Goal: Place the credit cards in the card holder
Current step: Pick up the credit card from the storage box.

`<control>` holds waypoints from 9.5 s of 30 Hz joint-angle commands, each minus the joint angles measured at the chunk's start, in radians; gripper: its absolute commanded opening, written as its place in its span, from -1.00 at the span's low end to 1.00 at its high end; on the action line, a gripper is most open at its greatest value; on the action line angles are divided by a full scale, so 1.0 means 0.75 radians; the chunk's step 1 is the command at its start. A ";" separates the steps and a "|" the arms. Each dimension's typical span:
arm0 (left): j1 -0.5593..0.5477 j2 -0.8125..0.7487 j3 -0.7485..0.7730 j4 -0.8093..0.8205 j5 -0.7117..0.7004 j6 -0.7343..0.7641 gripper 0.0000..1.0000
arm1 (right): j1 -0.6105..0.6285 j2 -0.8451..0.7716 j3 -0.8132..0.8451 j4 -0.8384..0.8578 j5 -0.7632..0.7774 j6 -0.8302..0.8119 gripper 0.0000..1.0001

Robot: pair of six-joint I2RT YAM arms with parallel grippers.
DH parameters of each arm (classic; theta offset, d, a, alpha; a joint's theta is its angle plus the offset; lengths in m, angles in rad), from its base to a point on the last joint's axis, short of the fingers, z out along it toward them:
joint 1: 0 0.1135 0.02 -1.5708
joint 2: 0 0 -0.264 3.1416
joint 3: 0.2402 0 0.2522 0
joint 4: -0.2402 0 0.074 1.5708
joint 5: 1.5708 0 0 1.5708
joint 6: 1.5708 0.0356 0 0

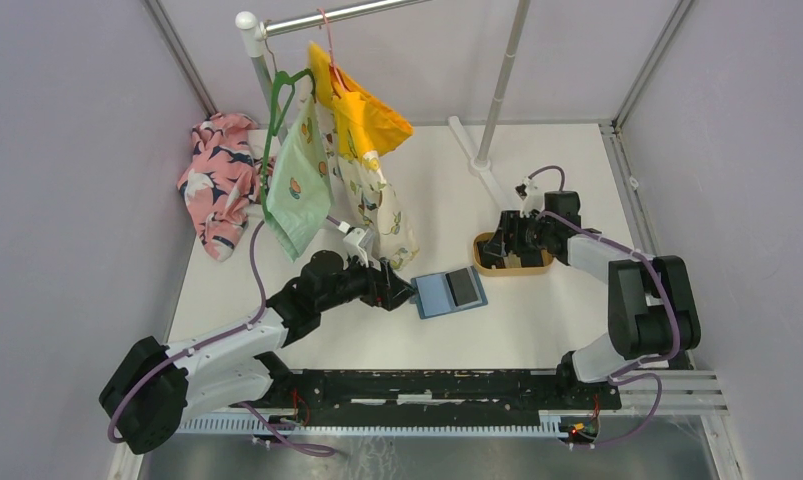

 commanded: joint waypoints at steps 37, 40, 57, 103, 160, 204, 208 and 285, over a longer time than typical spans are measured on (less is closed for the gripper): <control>-0.005 0.036 -0.004 0.132 0.003 0.029 0.89 | -0.012 0.079 -0.138 0.440 -0.540 0.473 -0.04; -0.006 0.038 -0.005 0.132 0.001 0.029 0.89 | 0.003 0.095 -0.122 0.392 -0.507 0.430 -0.07; -0.006 0.040 -0.006 0.132 0.004 0.031 0.89 | 0.031 0.161 0.003 0.116 -0.352 0.151 0.04; -0.006 0.021 -0.006 0.109 -0.004 0.029 0.89 | 0.056 0.279 0.065 0.048 -0.484 0.113 0.04; -0.007 -0.008 -0.009 0.094 0.005 0.037 0.89 | -0.224 0.253 0.110 -0.095 -0.518 0.046 -0.56; -0.117 0.510 -0.124 1.150 0.146 -0.269 0.64 | 0.199 -0.258 -0.284 0.745 -1.032 0.316 -1.00; -0.121 0.572 -0.115 1.230 0.164 -0.309 0.45 | 0.242 -0.255 -0.275 0.745 -1.037 0.305 -1.00; -0.206 0.480 0.264 0.118 0.457 0.318 -0.96 | 0.445 -0.117 0.088 -0.640 -0.922 -1.160 -0.11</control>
